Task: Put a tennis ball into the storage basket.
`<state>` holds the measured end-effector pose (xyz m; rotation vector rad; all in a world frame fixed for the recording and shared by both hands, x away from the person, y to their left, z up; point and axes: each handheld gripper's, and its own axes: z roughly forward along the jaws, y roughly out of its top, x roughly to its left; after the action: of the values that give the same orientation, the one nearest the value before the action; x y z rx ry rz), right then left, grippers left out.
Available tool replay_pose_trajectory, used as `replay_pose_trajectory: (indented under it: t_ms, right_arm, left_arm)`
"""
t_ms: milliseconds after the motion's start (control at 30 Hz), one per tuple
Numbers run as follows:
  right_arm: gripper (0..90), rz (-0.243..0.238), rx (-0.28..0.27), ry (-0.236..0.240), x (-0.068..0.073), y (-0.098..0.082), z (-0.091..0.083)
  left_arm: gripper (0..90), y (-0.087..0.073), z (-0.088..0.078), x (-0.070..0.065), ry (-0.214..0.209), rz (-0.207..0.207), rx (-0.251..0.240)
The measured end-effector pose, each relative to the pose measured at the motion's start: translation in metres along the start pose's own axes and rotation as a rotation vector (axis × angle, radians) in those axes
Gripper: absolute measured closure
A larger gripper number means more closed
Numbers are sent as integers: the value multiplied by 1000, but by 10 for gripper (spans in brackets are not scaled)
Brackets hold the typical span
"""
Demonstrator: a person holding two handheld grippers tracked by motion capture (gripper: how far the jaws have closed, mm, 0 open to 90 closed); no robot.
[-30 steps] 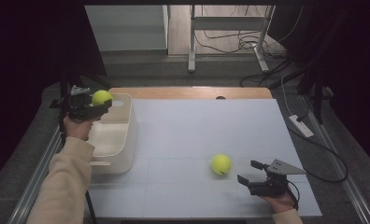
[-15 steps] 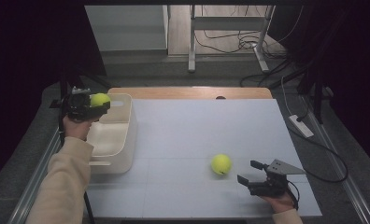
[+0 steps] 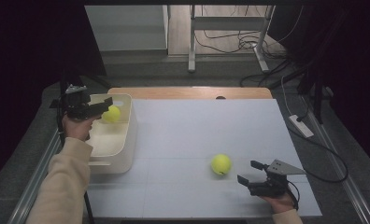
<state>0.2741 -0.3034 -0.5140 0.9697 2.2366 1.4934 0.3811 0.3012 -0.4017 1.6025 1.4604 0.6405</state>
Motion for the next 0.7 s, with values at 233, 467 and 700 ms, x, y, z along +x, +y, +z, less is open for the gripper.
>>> replay_pose_trajectory:
  t_ms: [233, 467, 700]
  right_arm:
    - [138, 6, 0, -2, 0, 0, 0]
    - [138, 19, -8, -3, -3, 1, 2]
    - [138, 35, -8, -3, -6, 3, 6]
  left_arm:
    - [88, 2, -3, -6, -67, -21, -23]
    - [92, 2, -10, -16, -119, -6, -49]
    - [99, -5, -13, -23, -176, 16, -59]
